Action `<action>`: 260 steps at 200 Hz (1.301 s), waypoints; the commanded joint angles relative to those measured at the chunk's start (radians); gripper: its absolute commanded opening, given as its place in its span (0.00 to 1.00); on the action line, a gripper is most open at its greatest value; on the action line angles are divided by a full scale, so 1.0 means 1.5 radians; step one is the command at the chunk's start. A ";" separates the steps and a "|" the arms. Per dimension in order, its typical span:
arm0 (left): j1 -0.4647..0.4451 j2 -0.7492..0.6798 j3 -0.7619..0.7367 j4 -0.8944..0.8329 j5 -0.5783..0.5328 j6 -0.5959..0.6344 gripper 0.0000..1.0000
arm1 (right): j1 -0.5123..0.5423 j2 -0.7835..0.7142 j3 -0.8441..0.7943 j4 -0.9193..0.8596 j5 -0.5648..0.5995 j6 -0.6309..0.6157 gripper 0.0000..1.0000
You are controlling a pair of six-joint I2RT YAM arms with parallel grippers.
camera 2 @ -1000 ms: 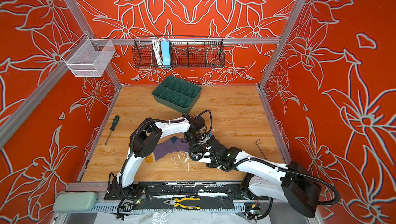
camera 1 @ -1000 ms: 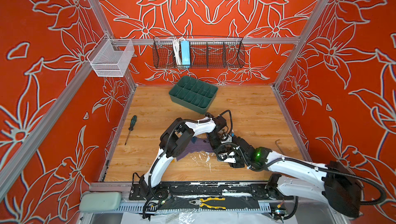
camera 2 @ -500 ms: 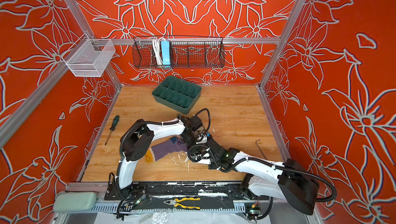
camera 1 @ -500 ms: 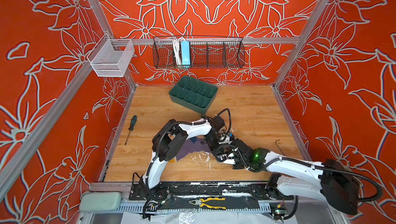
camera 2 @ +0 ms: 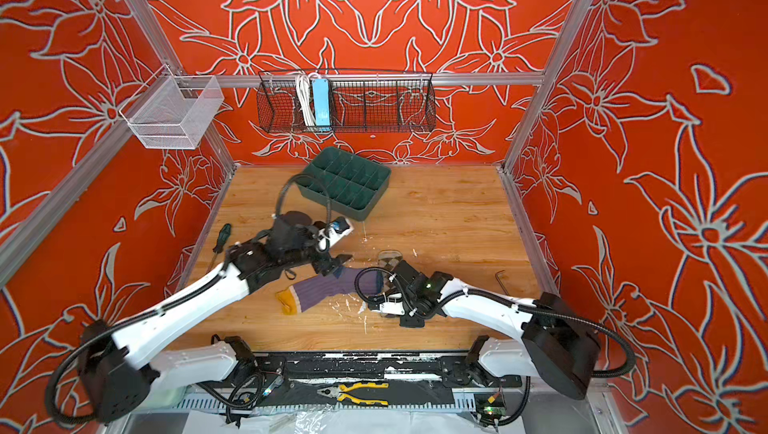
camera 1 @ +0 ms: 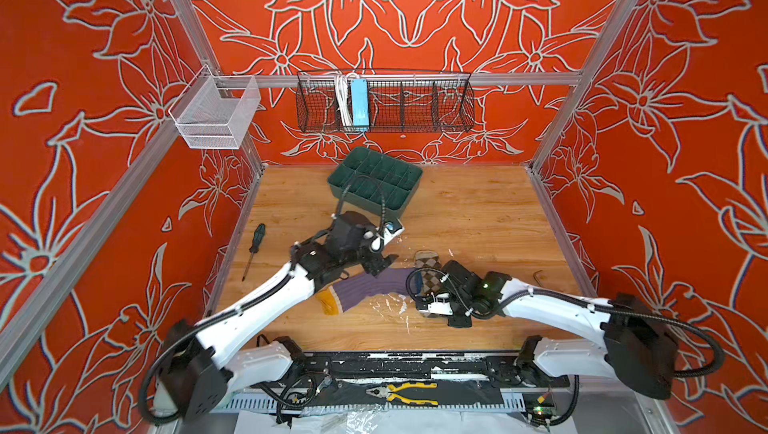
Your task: Roll the socks
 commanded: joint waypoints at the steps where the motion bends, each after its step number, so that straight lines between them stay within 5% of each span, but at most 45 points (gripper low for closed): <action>1: 0.003 -0.100 -0.034 -0.054 0.002 0.085 0.80 | -0.031 0.060 0.036 -0.093 -0.100 0.014 0.00; 31: -0.007 -0.211 -0.095 -0.111 0.132 0.141 0.78 | -0.093 0.133 0.082 -0.138 -0.180 0.002 0.00; 58: -0.127 -0.220 -0.153 -0.062 0.016 0.183 0.78 | -0.144 0.186 0.116 -0.171 -0.210 -0.019 0.00; 75: -0.208 -0.164 -0.179 -0.003 -0.061 0.219 0.78 | -0.164 0.213 0.131 -0.179 -0.215 -0.024 0.02; 114: -0.320 0.054 -0.188 0.168 -0.117 0.270 0.78 | -0.184 0.248 0.137 -0.173 -0.207 -0.023 0.06; 161: -0.366 0.269 -0.126 0.288 -0.142 0.263 0.72 | -0.196 0.251 0.135 -0.163 -0.207 -0.023 0.11; 217: -0.366 0.420 -0.074 0.280 -0.227 0.242 0.37 | -0.199 0.241 0.133 -0.160 -0.218 -0.021 0.11; 260: -0.363 0.452 -0.075 0.241 -0.209 0.202 0.08 | -0.200 0.204 0.127 -0.164 -0.209 -0.014 0.13</action>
